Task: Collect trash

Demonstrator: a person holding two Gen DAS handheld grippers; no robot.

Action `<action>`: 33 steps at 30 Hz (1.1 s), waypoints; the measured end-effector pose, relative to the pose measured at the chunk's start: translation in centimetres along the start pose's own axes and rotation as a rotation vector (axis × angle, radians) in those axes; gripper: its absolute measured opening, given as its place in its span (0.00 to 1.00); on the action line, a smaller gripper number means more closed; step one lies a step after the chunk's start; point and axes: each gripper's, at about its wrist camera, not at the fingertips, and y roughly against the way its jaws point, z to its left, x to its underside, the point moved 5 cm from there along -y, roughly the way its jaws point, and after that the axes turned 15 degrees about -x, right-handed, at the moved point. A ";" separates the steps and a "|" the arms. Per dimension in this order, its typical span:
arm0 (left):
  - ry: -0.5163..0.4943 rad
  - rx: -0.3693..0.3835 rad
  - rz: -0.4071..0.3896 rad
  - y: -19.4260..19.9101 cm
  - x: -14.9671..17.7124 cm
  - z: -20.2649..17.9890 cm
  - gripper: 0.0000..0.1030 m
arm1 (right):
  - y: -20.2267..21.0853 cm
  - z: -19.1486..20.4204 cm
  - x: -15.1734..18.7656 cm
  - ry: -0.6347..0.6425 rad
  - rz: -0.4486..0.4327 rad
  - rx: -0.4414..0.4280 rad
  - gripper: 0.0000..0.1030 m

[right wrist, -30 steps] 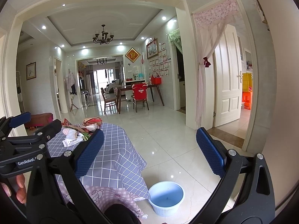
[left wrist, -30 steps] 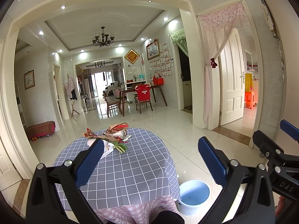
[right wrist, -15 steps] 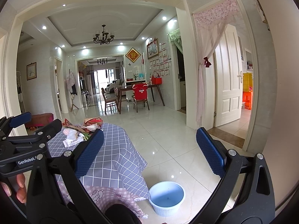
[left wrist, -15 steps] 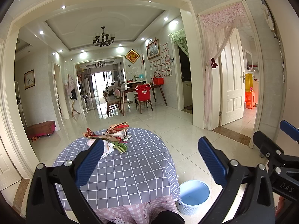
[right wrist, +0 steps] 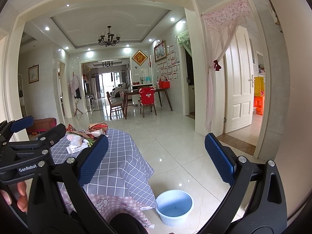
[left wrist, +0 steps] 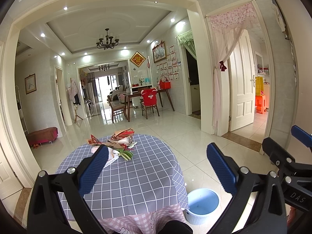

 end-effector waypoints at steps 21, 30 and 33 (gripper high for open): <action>-0.003 -0.011 0.008 0.1 0.4 0.9 0.96 | -0.7 -0.3 0.2 -0.010 0.014 -0.045 0.94; -0.001 -0.022 0.049 -2.8 1.8 1.6 0.96 | -3.0 0.2 0.7 -0.009 0.062 -0.084 0.94; 0.003 -0.027 0.081 -4.6 2.3 1.9 0.96 | -4.5 0.4 1.1 -0.017 0.089 -0.102 0.94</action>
